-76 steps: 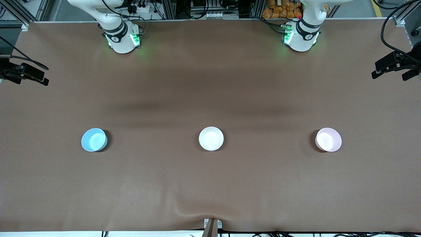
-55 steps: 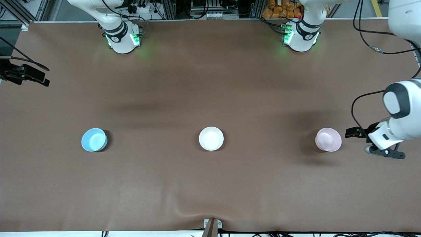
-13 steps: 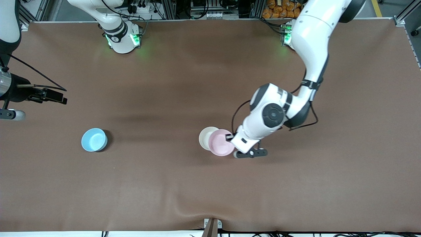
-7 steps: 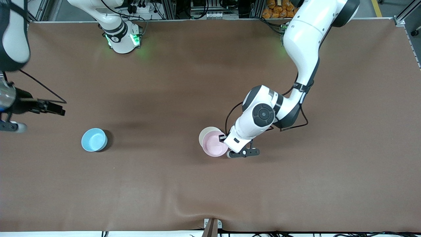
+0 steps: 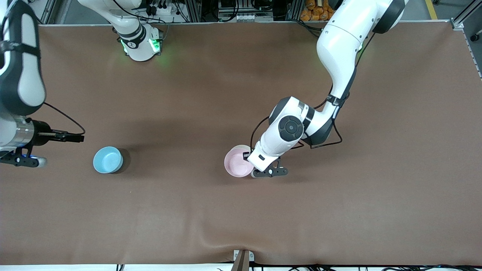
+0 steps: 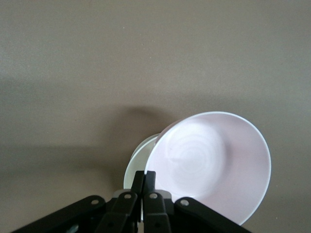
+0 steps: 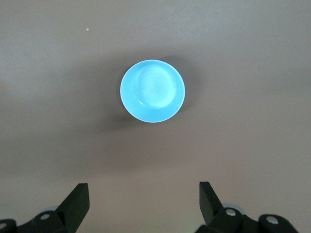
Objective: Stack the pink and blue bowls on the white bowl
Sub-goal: 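Carry the pink bowl over the white bowl while the right gripper reaches, then lower the pink bowl into the white bowl while the right gripper grasps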
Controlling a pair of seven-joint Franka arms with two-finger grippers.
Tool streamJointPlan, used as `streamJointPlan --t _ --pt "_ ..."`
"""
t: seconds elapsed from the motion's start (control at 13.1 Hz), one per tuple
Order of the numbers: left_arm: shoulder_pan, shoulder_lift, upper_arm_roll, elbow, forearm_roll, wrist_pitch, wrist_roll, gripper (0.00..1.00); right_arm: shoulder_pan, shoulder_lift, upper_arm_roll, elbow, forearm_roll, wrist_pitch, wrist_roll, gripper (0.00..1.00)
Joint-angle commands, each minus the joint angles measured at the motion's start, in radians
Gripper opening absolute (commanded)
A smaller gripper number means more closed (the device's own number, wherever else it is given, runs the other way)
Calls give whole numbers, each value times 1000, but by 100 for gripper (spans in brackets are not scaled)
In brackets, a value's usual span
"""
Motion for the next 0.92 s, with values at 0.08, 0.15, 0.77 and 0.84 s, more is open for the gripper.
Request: streamJointPlan --t 0.08,0.15,0.77,0.84 --pt "-19 -7 7 -25 -10 -5 -32 0 -56 58 10 44 74 -15 -63 100" --pt "-19 -7 7 -33 -4 -8 -30 0 -88 78 13 69 111 -21 -76 100" --pt "-18 -25 10 -58 2 -54 -27 0 -54 256 13 74 85 19 -83 100" --pt "-18 -22 10 -55 1 -53 -29 0 -54 273 13 68 80 53 -86 100"
